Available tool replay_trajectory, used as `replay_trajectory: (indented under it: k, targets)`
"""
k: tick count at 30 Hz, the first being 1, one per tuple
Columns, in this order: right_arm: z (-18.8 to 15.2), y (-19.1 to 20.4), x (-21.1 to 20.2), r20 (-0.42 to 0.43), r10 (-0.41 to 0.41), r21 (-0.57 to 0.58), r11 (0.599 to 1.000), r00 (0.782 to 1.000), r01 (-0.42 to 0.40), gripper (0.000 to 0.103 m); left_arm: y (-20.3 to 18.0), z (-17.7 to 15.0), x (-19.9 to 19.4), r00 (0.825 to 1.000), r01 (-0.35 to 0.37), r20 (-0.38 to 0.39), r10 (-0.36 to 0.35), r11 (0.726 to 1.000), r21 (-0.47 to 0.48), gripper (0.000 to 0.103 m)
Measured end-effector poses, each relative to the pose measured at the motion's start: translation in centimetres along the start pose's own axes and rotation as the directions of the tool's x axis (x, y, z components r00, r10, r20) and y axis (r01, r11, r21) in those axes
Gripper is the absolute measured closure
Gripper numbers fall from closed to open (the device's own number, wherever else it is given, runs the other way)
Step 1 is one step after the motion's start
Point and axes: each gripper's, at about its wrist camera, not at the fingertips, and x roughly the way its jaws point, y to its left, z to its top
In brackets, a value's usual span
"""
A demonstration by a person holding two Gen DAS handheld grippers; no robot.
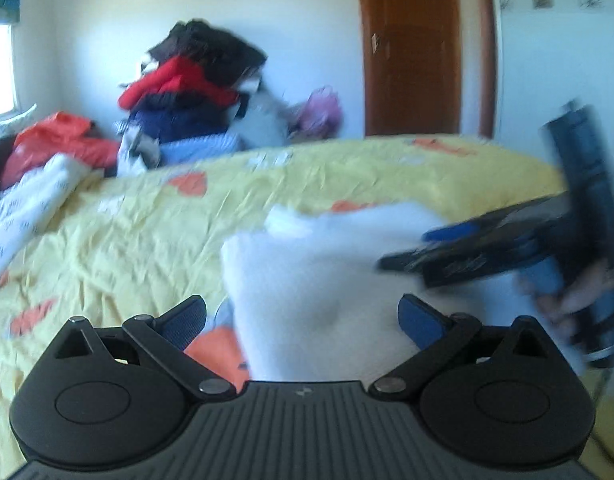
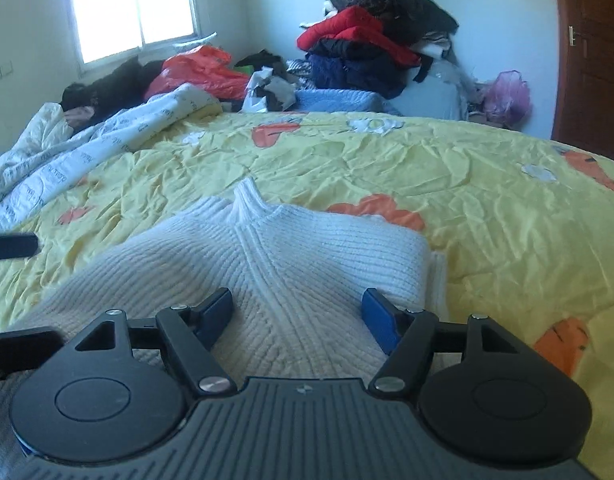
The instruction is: Fold small clothes
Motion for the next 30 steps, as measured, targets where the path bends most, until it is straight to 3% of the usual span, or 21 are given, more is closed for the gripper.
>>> replay_trajectory:
  k: [4,8,11,12,14,15,17,18,21,24,27,28,30]
  targets:
    - [0.0,-0.6,-0.8,0.012,0.009,0.036,0.999,1.0,-0.01,0.032,-0.3,-0.9,-0.4,0.999,-0.009,0.032,0.009,1.0,0.01,0.001]
    - [0.8,-0.7,-3.4,0.028,-0.005,0.174,0.985,1.0,0.0,0.034,-0.7,-0.4,-1.8,0.997,-0.032,0.077,0.028,0.999,0.041,0.001]
    - [0.7,-0.2,-6.5,0.101,0.07,0.254,0.963,0.992,-0.094,0.031,-1.4,-0.3,-3.2,0.99,-0.004,0.142,-0.005,0.998,0.065,0.001]
    - [0.4,-0.2,-7.1,0.117,0.103,0.278,0.951,0.988,-0.132,0.027,-1.7,-0.3,-2.9,0.992,0.011,0.125,-0.02,0.997,0.071,0.001]
    - [-0.6,-0.2,-6.5,0.07,0.171,0.324,0.928,0.983,-0.185,0.023,-2.9,-1.2,-0.5,0.999,0.048,-0.004,-0.047,0.995,0.088,0.0]
    - [-1.4,-0.3,-5.5,0.037,0.192,0.317,0.929,0.981,-0.193,0.026,-3.3,-1.9,0.3,0.999,0.052,-0.012,-0.051,0.995,0.089,0.0]
    - [-2.6,-0.3,-4.6,0.056,0.173,0.197,0.963,0.983,-0.181,0.033,-3.6,-3.0,0.4,0.997,0.037,0.058,-0.042,0.996,0.085,0.0]
    - [-2.4,-0.2,-4.7,0.048,0.157,0.179,0.97,0.986,-0.163,0.035,-3.5,-2.7,0.3,0.998,0.038,0.045,-0.042,0.997,0.074,0.0]
    - [-1.2,0.1,-5.5,0.016,0.138,0.21,0.968,0.99,-0.138,0.034,-2.9,-1.8,-1.0,0.999,0.023,0.022,-0.024,0.998,0.062,0.0]
    - [-1.0,1.0,-8.0,0.04,0.101,0.237,0.966,0.994,-0.107,0.031,-3.1,-2.7,-4.2,0.993,-0.046,0.11,0.033,0.993,0.113,0.0]
    - [-2.2,1.4,-10.1,0.088,0.165,0.259,0.949,0.982,-0.182,0.03,-3.4,-4.0,-6.6,0.984,-0.008,0.175,-0.012,0.993,0.114,0.0]
    - [-2.8,1.4,-10.4,0.086,0.19,0.274,0.939,0.978,-0.207,0.03,-3.7,-4.4,-6.6,0.986,0.022,0.163,-0.042,0.992,0.124,0.0]
    - [-4.2,0.9,-9.6,0.038,0.212,0.305,0.928,0.976,-0.214,0.034,-4.6,-4.9,-4.4,0.997,0.072,0.031,-0.077,0.988,0.14,0.0]
